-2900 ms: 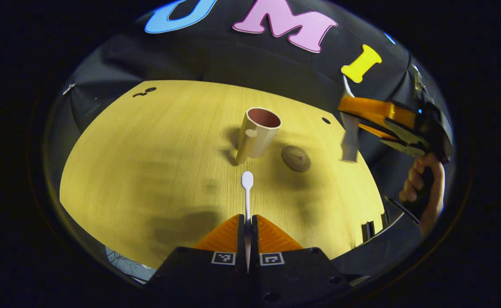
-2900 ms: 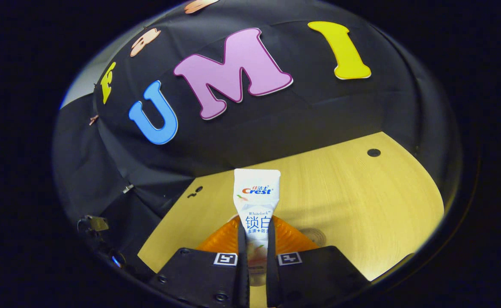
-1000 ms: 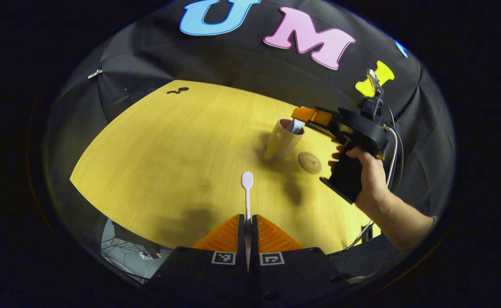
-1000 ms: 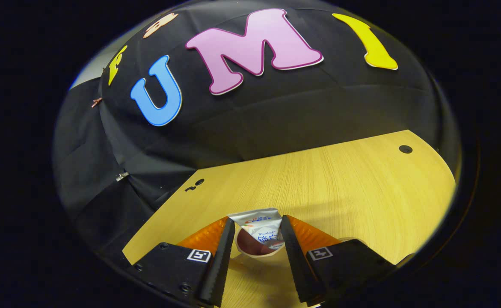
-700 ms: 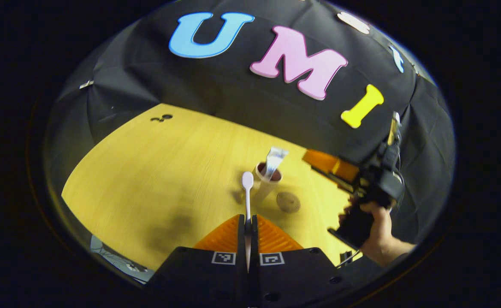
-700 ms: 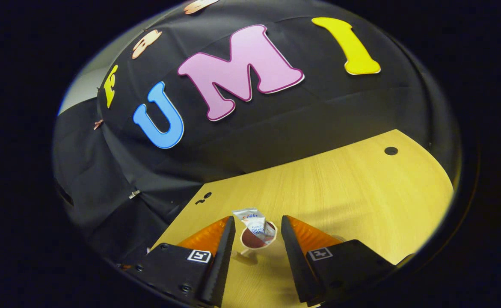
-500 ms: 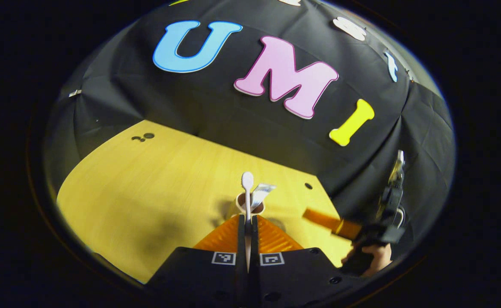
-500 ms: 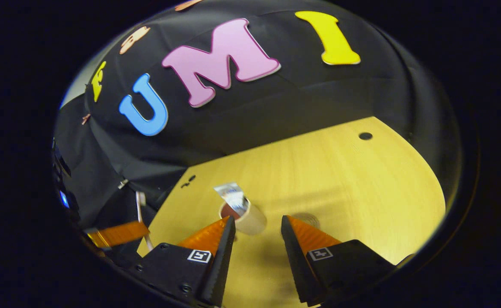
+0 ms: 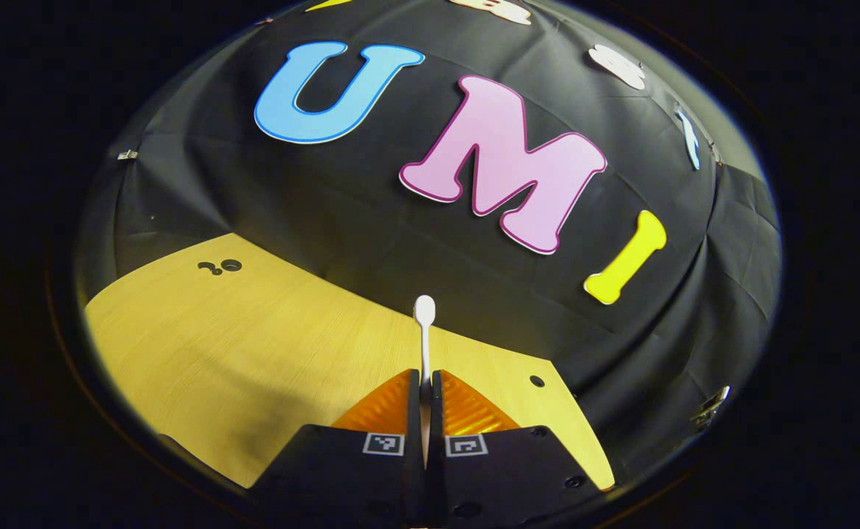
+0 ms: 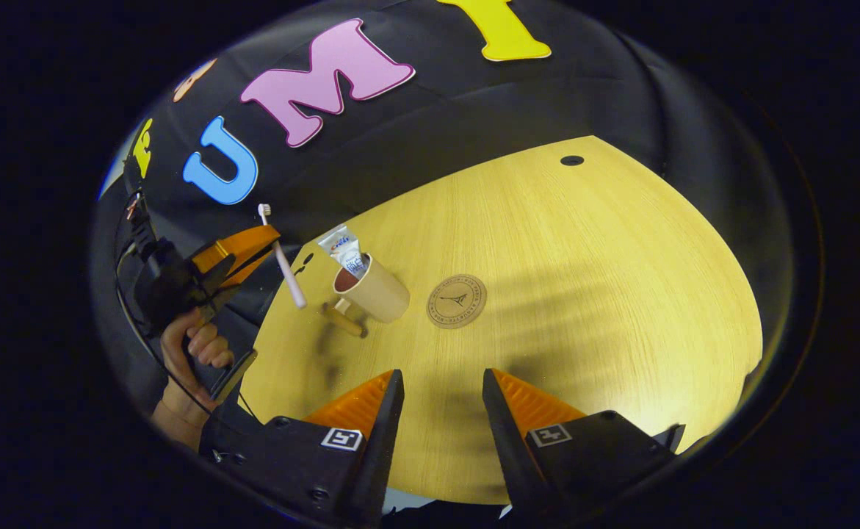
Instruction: Put the toothbrush and toothpaste on the desktop into the cup, then pick up the cup and place it on the coaster on the desktop.
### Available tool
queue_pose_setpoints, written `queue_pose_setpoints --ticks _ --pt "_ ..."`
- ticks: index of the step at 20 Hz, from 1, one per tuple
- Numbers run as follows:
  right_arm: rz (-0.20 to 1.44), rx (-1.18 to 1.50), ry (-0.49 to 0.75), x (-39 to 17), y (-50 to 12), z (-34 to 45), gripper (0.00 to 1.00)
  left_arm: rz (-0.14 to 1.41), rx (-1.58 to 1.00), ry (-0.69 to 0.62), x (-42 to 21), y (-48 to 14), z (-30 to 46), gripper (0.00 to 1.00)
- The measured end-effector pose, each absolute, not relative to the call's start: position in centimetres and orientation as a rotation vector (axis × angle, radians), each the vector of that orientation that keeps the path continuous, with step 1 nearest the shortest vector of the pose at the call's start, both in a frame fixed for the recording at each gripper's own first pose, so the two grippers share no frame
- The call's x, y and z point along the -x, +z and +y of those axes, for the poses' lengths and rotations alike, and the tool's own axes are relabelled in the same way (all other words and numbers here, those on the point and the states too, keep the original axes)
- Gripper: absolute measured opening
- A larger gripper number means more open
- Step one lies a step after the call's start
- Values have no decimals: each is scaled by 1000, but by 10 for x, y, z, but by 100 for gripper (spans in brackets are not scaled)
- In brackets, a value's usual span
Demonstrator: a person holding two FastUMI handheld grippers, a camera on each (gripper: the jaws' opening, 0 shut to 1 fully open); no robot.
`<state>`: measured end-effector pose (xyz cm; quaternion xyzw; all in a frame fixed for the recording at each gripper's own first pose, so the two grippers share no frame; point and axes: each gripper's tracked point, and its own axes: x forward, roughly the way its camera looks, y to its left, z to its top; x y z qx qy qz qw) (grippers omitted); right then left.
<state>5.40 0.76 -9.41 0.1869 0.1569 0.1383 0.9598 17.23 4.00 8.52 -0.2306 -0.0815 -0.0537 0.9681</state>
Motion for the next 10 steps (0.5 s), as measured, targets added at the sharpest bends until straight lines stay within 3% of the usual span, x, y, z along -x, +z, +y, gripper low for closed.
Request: queue_pose_setpoints --ticks 10 --pt "337 -345 230 -32 -113 -52 67 -246 392 6 -233 80 54 6"
